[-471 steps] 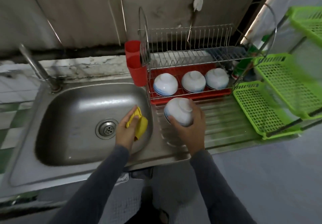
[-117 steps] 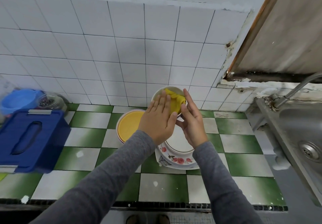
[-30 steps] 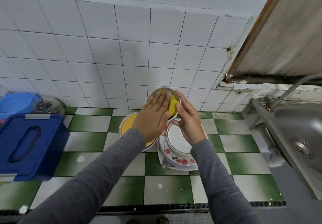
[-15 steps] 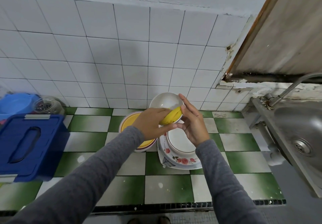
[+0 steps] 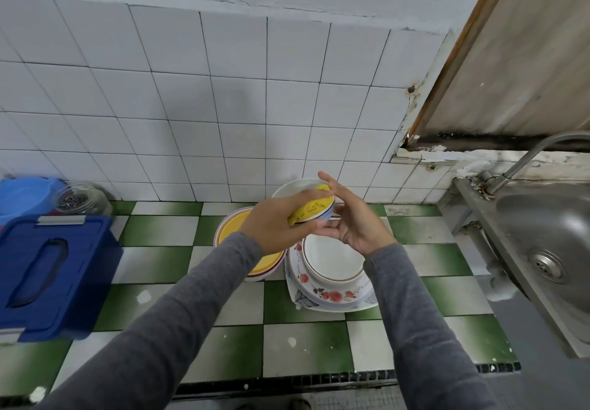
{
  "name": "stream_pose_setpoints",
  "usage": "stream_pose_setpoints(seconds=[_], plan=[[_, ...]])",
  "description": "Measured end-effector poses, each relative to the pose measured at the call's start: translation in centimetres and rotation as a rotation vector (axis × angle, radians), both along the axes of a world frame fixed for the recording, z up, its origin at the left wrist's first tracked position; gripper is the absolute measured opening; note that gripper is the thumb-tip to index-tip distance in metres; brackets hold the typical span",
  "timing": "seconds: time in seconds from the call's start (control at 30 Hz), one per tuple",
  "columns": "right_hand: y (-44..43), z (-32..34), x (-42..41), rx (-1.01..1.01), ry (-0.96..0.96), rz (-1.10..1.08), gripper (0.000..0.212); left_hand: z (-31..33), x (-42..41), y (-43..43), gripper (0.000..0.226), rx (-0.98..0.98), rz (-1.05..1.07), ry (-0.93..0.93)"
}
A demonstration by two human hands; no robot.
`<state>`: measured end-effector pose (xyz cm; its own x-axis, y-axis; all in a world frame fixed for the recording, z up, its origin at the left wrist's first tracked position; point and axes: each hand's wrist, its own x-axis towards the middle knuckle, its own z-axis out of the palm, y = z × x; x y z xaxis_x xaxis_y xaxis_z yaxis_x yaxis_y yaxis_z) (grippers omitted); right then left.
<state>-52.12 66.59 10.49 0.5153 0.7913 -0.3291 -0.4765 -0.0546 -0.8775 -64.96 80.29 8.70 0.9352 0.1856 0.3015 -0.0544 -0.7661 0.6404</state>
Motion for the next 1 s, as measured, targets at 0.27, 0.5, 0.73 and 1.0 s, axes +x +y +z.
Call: stream_pose_setpoints(seconds=[0.27, 0.5, 0.73, 1.0], plan=[[-0.5, -1.1, -0.7, 0.009, -0.145, 0.025, 0.035, 1.9, 0.3, -0.1, 0.04, -1.184, 0.129, -0.16], [0.7, -1.9, -2.2, 0.187, -0.113, -0.171, 0.045, 1.0, 0.8, 0.1, 0.029, -1.442, 0.281, -0.255], [1.1, -0.8, -2.5, 0.394, 0.216, -0.312, 0.032, 0.2, 1.0, 0.1, 0.032, -1.256, 0.458, -0.288], [1.0, 0.5, -2.0, 0.37, 0.062, -0.298, 0.029, -1.4, 0.0, 0.9, 0.048, -0.795, 0.596, -0.339]])
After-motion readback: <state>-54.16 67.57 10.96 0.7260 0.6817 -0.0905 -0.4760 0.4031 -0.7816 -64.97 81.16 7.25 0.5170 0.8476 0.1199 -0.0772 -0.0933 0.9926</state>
